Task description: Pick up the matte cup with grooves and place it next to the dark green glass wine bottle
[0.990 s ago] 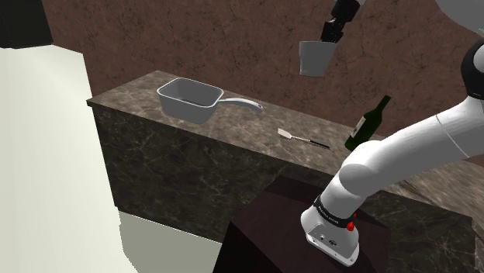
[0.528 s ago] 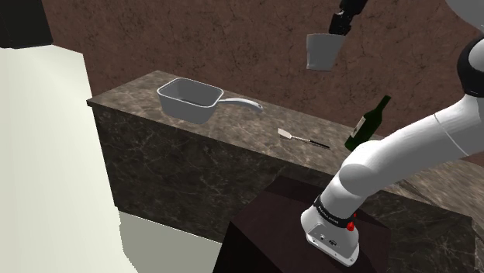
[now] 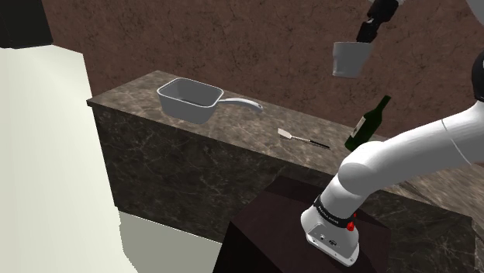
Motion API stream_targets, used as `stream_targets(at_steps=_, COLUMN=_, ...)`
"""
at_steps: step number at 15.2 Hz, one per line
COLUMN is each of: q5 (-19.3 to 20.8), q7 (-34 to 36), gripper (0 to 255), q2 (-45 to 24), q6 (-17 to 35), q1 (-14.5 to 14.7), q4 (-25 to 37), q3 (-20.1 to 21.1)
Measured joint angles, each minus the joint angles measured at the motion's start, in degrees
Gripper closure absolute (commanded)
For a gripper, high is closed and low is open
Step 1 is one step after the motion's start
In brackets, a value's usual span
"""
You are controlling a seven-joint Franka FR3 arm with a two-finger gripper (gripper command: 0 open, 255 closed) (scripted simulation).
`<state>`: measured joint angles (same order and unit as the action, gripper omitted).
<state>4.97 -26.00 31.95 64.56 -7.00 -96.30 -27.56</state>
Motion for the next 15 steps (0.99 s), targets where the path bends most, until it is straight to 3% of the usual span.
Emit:
stream_targets(at_steps=10, q5=8.27, q7=-13.77, gripper=255, q2=3.21, q6=-4.82, q1=-1.68, q4=3.46, q3=-9.94)
stream_targets(at_steps=15, q5=12.44, q7=-21.96, gripper=255, q2=2.43, q6=-7.16, q1=-0.84, q4=8.44, q3=-16.78)
